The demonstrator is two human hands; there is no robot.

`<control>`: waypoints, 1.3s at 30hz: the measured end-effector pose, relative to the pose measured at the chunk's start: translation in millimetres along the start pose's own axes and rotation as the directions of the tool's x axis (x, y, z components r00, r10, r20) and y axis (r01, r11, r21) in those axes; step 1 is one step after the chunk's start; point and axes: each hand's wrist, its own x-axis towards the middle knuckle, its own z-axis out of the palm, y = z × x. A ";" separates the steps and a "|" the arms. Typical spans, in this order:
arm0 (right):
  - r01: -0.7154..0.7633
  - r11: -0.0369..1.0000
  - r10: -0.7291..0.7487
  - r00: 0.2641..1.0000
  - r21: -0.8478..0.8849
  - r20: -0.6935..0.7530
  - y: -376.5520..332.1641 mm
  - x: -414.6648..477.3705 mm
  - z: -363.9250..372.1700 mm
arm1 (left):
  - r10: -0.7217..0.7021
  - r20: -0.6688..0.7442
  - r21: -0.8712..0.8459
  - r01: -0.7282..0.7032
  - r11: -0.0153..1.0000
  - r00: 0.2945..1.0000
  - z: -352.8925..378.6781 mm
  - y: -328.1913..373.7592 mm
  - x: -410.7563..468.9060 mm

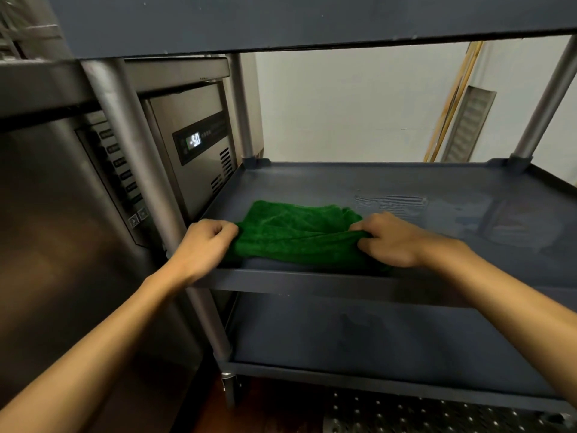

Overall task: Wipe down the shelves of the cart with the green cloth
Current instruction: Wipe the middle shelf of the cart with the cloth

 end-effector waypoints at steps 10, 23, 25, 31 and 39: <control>0.003 0.985 -0.011 0.999 0.170 0.042 4.2 -5.9 -16.1 | 0.028 -0.026 -0.054 -0.030 0.998 0.999 -6.9 8.5 7.3; -0.074 0.881 0.172 0.970 0.468 -0.171 18.8 23.0 -35.2 | -0.027 -0.093 -0.040 0.023 0.999 0.995 -6.4 14.5 57.4; -0.125 0.920 0.209 0.958 0.371 -0.197 24.1 31.1 -30.9 | 0.000 -0.123 0.063 0.008 0.998 0.992 -2.1 11.4 63.8; -0.167 0.978 0.186 0.969 0.125 -0.163 33.1 36.8 -6.9 | -0.040 -0.011 0.243 0.041 0.969 0.999 13.0 -6.1 66.3; 0.296 0.954 -0.298 0.904 -0.054 -0.306 32.7 3.9 4.2 | 0.350 0.073 0.293 -0.355 0.888 0.934 15.4 -8.6 33.3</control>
